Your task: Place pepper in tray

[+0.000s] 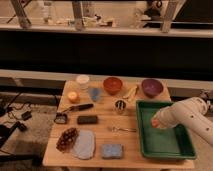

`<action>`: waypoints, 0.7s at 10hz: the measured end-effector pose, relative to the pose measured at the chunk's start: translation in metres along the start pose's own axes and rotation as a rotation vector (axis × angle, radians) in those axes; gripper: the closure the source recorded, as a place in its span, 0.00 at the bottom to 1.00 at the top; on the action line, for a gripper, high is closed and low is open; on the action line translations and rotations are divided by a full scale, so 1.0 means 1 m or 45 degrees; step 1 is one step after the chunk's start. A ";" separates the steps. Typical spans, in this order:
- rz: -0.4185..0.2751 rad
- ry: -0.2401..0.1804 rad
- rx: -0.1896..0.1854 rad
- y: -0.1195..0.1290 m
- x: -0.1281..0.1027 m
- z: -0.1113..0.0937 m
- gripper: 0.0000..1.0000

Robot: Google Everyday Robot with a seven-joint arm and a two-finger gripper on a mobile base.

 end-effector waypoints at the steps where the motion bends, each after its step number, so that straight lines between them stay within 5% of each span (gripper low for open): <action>1: 0.000 0.000 0.000 0.000 0.000 0.000 0.31; 3: 0.000 0.000 0.000 0.000 0.000 0.000 0.20; 7: 0.000 0.000 0.000 0.000 0.000 0.000 0.20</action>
